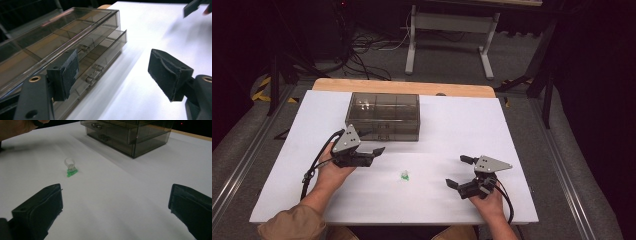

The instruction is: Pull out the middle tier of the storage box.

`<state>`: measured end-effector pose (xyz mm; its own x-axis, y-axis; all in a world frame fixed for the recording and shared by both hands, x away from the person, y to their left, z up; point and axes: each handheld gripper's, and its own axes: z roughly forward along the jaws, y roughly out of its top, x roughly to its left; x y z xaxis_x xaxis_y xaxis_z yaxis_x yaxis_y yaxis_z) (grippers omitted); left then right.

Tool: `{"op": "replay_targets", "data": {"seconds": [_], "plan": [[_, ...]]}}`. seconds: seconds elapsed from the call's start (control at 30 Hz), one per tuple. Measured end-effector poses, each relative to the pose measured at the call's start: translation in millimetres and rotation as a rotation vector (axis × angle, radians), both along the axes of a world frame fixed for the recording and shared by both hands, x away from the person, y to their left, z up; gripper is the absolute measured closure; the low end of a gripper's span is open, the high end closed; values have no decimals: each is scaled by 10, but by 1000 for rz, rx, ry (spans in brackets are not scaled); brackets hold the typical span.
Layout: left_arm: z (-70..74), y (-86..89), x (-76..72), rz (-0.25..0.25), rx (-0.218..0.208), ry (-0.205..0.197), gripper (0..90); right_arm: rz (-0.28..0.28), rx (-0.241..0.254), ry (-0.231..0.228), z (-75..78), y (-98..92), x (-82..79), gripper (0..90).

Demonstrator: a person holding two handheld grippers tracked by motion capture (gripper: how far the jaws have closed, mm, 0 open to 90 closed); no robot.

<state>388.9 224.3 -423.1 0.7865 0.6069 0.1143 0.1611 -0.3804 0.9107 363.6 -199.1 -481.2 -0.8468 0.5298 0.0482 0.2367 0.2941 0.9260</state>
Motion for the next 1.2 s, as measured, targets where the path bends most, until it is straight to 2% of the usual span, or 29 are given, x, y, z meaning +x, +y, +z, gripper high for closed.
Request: {"op": "replay_targets", "data": {"seconds": [0.17, 0.23, 0.33, 0.43, 0.47, 0.5, 0.53, 0.6, 0.73, 0.77, 0.87, 0.93, 1.0, 1.2], "plan": [[4, 107, 86, -29, -113, 84, 275, -5, -1, -2, 0, -1, -1, 0], [4, 133, 104, -34, -140, 99, 276, -6, 0, 1, 0, -3, 1, 0], [10, 147, 111, -33, -160, 106, 264, -6, 1, 0, 1, -2, -1, 0], [10, 145, 121, -37, -175, 103, 208, -6, 1, 1, 0, -3, 1, 0], [6, 139, 134, -42, -174, 110, 170, -7, 1, 2, 1, -4, 0, 0], [-6, 119, 161, -65, -173, 146, 148, -7, 1, 1, 1, -5, 0, 0], [-6, 119, 161, -65, -173, 146, 134, -7, 1, 1, 1, -5, 0, 0], [-3, 73, 167, -60, -134, 162, 131, -10, -2, -4, 3, -5, -2, 0], [10, 58, 171, -67, -132, 166, 93, -10, -2, -5, 5, -7, -4, 0], [26, 58, 177, -62, -127, 173, 93, -11, -1, -5, 6, -8, -6, 0], [50, 63, 180, -73, -99, 162, 90, -10, -1, -6, 6, -7, -7, 0], [68, 75, 185, -92, -75, 157, 90, -10, -1, -7, 6, -7, -8, 0], [84, 85, 186, -133, -57, 149, 90, -10, -2, -9, 7, -6, -9, 0], [138, 40, 183, -181, 33, 135, 214, -7, -3, -9, 7, -4, -12, 0]]}}
